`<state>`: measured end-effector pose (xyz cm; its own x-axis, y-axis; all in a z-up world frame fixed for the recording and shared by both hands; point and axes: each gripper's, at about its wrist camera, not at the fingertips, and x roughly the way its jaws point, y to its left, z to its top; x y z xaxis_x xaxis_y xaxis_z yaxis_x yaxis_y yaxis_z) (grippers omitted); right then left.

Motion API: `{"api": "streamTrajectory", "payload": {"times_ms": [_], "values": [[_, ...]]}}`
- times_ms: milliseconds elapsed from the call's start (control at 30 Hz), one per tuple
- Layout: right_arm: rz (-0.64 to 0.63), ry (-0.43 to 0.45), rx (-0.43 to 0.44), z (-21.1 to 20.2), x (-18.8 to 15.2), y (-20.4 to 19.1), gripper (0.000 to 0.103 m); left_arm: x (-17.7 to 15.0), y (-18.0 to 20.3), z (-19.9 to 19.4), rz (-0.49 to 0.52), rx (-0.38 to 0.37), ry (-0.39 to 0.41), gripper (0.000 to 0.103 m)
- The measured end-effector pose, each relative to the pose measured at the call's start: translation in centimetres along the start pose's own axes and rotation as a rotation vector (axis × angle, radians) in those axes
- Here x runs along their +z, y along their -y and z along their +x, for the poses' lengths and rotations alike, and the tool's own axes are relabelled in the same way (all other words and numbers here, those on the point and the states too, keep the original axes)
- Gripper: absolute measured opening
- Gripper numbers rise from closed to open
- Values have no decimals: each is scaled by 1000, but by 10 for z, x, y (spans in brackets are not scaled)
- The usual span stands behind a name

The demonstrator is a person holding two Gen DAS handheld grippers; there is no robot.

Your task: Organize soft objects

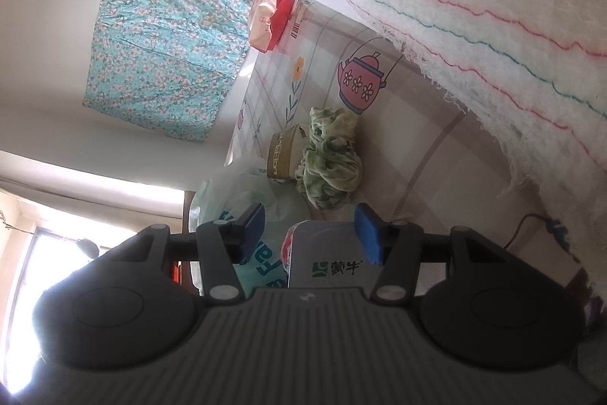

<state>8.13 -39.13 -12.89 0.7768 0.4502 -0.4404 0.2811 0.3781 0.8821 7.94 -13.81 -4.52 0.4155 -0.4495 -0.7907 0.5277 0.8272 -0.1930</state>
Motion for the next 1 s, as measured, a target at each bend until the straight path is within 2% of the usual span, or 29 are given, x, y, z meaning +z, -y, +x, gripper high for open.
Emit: {"api": "streamTrajectory", "payload": {"times_ms": [200,400,667,900,1000], "values": [[-22,21,-14,-2,1,-2,53,-2,15,12,32,-35,1,53],[-63,27,-21,0,2,-5,51,0,22,28,46,-61,-12,47],[-82,5,-35,12,8,0,48,3,23,51,53,-78,-63,31],[-124,-37,-25,30,10,-4,47,0,20,69,39,-76,-130,24],[-143,-64,-21,40,10,-7,47,0,17,75,25,-73,-151,15]]}}
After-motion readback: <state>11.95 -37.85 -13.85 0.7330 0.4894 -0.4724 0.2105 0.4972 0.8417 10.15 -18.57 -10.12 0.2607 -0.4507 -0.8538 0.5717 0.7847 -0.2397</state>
